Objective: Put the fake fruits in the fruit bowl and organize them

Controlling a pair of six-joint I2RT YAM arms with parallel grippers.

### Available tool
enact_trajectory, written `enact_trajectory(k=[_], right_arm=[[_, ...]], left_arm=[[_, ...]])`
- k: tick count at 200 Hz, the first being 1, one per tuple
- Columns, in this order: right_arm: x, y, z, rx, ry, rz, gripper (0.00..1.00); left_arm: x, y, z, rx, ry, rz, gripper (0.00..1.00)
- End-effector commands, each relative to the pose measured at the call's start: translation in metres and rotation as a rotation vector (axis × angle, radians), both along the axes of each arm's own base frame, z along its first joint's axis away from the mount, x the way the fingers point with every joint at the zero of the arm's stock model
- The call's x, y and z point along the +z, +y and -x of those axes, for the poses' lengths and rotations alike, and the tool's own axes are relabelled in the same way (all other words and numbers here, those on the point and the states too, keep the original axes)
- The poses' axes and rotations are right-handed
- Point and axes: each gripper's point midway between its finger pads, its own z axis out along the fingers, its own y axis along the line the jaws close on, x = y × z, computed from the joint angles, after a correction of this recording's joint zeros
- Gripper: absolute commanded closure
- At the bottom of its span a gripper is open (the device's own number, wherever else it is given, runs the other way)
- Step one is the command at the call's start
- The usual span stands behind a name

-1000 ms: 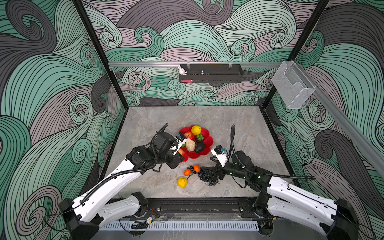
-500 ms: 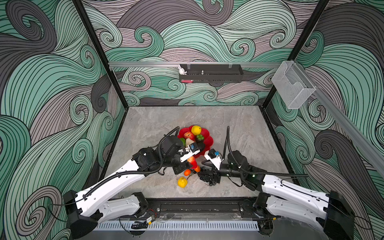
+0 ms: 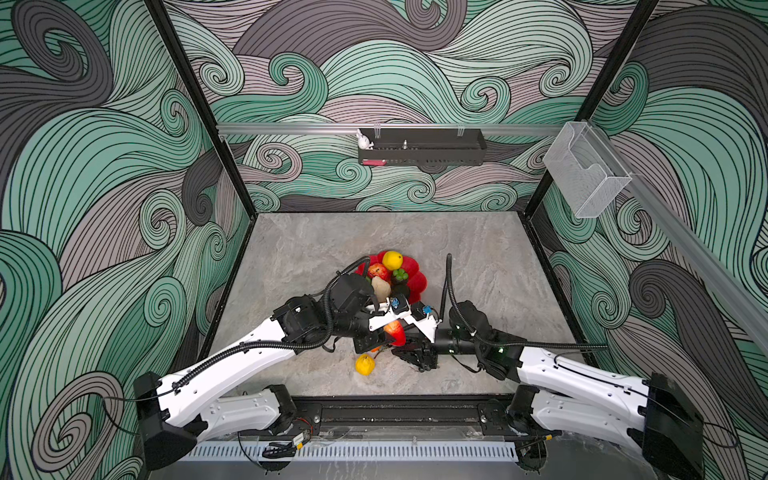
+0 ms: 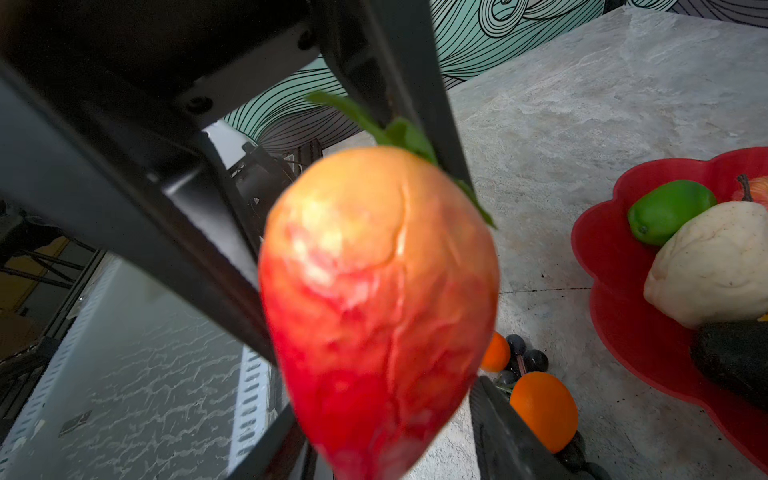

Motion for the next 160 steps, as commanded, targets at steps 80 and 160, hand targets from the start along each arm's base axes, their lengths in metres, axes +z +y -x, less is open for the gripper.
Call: enact_trajectory(k=[80, 160], right_arm=[[0.025, 0.012, 0.003, 0.036, -0.002, -0.078, 0.74], [0.019, 0.010, -0.004, -0.016, 0.009, -0.074, 0.85]], left_arm=[[-0.005, -0.009, 0.011, -0.088, -0.004, 0.015, 0.54], [0.002, -0.009, 0.015, -0.085, 0.008, 0.038, 0.34]])
